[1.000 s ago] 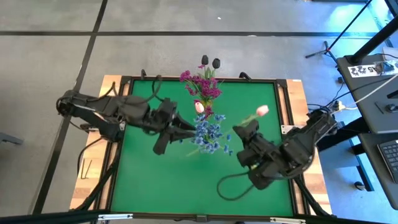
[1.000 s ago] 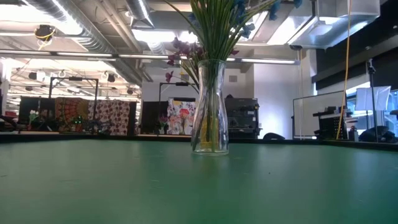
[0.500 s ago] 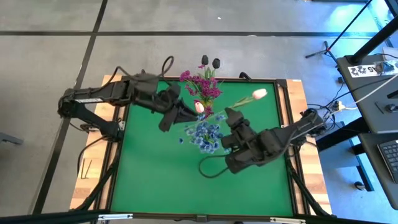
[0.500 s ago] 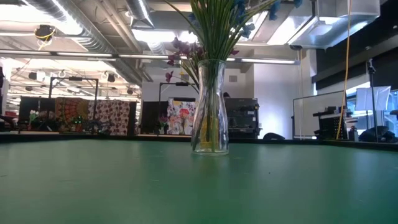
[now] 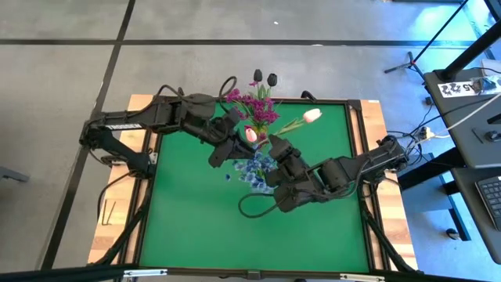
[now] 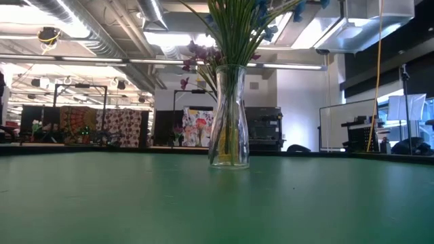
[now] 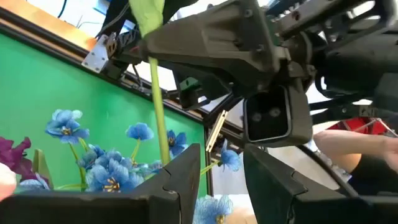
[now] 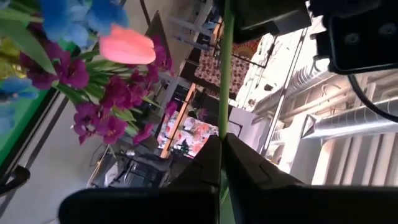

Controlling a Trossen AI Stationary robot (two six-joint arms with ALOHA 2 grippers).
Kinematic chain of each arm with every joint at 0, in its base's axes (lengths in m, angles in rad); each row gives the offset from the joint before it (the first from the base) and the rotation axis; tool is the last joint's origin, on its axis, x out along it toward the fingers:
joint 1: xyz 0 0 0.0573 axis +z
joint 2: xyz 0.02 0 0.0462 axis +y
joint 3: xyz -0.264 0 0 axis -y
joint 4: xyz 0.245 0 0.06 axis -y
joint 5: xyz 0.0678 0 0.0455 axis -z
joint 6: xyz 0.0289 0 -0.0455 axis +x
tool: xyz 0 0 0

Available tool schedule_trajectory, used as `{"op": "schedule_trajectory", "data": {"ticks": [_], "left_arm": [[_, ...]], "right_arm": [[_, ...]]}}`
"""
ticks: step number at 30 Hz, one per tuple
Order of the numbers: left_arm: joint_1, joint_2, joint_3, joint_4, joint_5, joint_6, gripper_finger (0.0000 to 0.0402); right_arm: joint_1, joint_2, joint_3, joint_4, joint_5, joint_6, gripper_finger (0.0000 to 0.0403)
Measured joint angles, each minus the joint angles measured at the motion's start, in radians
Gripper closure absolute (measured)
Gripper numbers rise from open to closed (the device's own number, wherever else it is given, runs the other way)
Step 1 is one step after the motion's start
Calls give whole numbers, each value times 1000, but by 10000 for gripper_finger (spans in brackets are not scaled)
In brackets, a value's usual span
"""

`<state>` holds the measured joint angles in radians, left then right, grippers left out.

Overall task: Sort flowers into vase by color
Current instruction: Put the pink flower into the transparent vase

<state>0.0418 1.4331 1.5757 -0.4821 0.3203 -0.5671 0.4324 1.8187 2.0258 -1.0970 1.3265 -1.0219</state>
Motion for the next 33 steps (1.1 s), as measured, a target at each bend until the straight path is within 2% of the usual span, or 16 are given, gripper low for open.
{"op": "schedule_trajectory", "data": {"ticks": [14, 22, 26, 33], "left_arm": [[31, -1, -1, -16, -11, -6, 283], [35, -60, -1, -2, -17, 17, 283], [35, -91, -1, 0, -61, 40, 283], [35, -56, -2, -55, -68, 45, 283]], "right_arm": [[-1, 0, 0, 74, -34, -21, 393], [0, 0, 0, 72, -45, -24, 393], [0, 0, 0, 76, -55, -24, 393], [0, 0, 0, 79, -55, -26, 393]]}}
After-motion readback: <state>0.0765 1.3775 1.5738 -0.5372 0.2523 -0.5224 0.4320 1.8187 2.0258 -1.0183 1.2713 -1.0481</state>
